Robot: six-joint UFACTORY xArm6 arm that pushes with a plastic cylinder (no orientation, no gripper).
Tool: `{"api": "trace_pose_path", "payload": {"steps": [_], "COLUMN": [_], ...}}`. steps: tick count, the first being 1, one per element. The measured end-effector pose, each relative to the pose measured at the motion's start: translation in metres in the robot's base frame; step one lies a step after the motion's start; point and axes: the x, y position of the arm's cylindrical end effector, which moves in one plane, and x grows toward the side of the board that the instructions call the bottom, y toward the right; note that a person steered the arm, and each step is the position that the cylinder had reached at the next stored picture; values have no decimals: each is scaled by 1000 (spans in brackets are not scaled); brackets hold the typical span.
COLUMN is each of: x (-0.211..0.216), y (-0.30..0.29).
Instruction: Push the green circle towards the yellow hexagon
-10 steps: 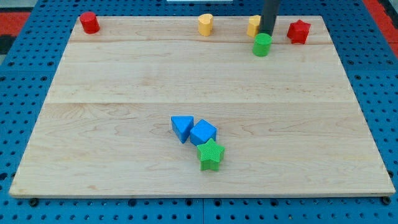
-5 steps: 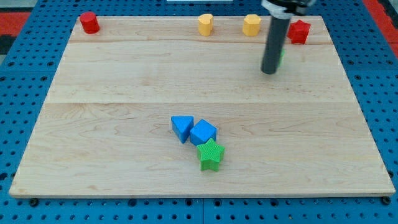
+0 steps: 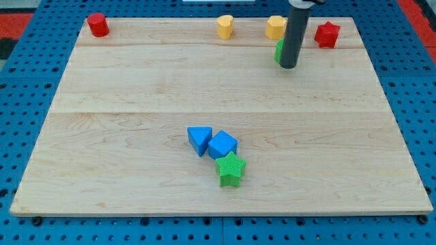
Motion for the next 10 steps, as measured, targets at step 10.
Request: {"api": "trace_pose_path", "payload": {"steps": [10], "x": [-89], "y": [49]}}
